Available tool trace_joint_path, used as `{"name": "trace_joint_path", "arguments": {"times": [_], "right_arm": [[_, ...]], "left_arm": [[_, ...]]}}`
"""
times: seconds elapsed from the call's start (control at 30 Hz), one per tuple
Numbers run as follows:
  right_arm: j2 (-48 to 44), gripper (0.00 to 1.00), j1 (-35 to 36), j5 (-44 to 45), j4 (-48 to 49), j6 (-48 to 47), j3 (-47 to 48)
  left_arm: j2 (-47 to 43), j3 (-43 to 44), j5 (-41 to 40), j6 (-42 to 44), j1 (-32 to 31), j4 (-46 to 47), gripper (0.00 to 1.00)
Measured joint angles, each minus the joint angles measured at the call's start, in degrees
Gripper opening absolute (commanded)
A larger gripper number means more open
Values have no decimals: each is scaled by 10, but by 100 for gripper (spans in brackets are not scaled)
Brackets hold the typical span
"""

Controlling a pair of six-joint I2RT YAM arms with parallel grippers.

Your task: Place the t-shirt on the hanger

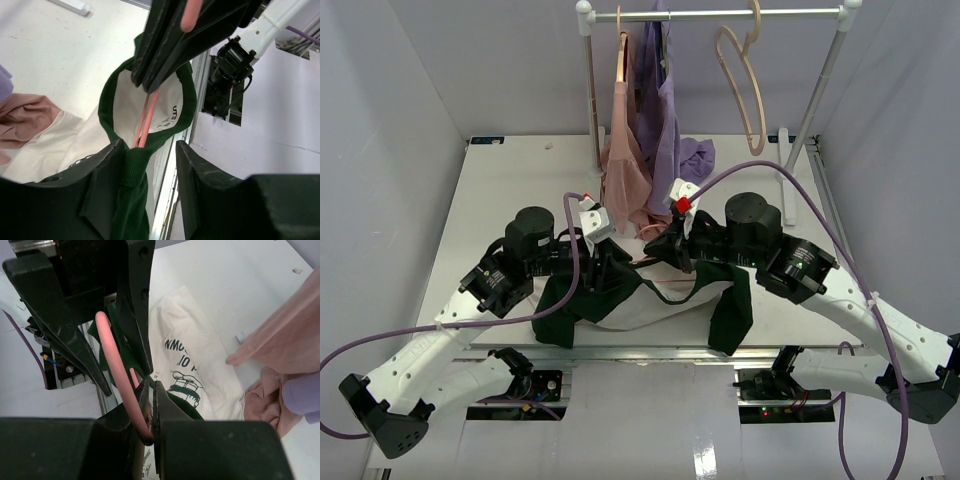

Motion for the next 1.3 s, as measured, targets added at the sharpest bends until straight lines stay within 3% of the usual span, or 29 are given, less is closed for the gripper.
{"name": "trace_joint_path", "arguments": {"times": [0.13, 0.27, 0.43, 0.73, 0.97, 1.3], "right_arm": [[-17, 8, -3, 12, -5, 0, -8], [-25, 8, -5, 20, -7, 0, -17], [-31, 8, -9, 33, -14, 0, -27], [-40, 8, -19, 68, -46, 1, -24], [-41, 8, -20, 91, -71, 10, 18], [-39, 8, -20, 80, -84, 19, 71]], "left_arm": [[-1, 9, -29, -13, 0, 0, 75], [-5, 15, -54, -19, 0, -1, 77], [-23, 27, -104, -16, 0, -19, 77], [-69, 52, -225, 9, -1, -100, 66], [-111, 42, -269, 9, -1, -148, 66], [-104, 1, -306, 5, -1, -172, 66]]}}
